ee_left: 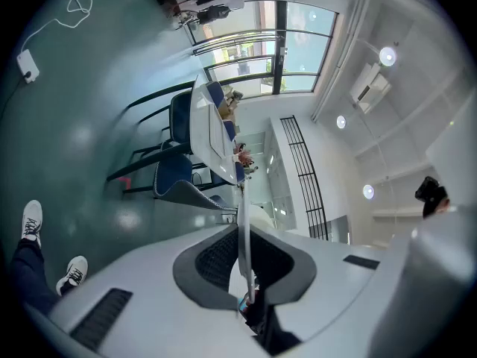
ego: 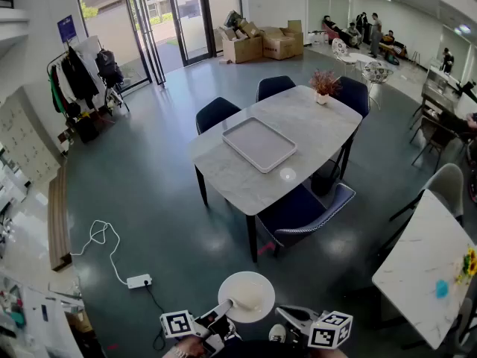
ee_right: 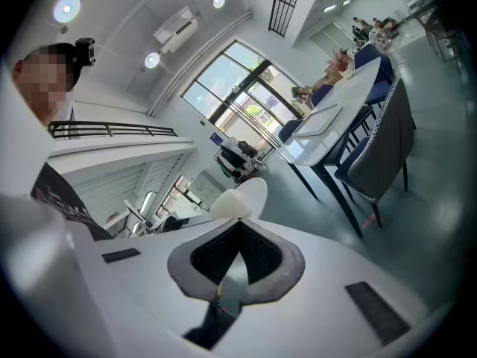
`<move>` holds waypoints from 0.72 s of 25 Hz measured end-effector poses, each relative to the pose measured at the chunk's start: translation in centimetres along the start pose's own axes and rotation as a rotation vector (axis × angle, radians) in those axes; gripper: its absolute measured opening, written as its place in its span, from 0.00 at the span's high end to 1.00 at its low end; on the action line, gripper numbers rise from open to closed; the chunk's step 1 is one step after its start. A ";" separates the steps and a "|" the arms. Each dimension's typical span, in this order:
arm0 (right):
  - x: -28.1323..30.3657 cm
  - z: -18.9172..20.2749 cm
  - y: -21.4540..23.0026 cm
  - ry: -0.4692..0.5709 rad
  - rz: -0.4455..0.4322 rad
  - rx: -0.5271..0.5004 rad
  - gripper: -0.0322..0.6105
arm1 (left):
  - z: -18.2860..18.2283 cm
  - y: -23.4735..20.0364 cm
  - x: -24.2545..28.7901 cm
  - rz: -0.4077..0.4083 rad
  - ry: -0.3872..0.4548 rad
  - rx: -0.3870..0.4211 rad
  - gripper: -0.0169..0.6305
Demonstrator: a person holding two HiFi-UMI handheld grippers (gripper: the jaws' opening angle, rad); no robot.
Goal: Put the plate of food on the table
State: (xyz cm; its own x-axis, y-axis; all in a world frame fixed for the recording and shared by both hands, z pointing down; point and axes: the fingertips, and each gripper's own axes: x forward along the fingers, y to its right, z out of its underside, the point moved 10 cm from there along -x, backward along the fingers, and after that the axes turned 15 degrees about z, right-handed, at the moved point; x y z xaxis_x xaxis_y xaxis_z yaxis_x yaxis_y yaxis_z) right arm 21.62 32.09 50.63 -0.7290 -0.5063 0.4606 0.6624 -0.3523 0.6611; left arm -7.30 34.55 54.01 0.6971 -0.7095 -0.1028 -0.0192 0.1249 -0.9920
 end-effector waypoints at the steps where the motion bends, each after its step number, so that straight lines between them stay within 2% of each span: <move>1: 0.1 -0.1 -0.2 0.001 -0.006 0.010 0.93 | -0.1 0.1 0.0 0.002 0.001 -0.001 0.93; 5: 0.3 0.1 -0.3 0.003 -0.030 0.032 0.93 | -0.2 0.2 -0.1 0.009 0.003 0.001 0.93; 10: 0.3 -0.1 -0.7 0.005 -0.017 0.003 0.93 | -0.3 0.1 -0.6 0.003 0.005 0.005 0.93; 15: 0.8 0.1 -1.0 0.019 -0.045 0.027 0.93 | -0.7 0.2 -1.1 0.011 0.012 -0.002 0.93; 18: 1.0 -0.2 -1.0 0.025 -0.033 0.038 0.93 | -1.0 0.1 -1.3 0.014 0.013 0.000 0.93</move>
State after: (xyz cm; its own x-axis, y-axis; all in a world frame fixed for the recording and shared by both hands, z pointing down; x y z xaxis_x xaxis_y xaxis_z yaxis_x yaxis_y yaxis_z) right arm 20.27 31.82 50.27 -0.7454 -0.5146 0.4238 0.6308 -0.3389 0.6981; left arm -8.91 34.81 53.98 0.6877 -0.7164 -0.1176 -0.0286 0.1352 -0.9904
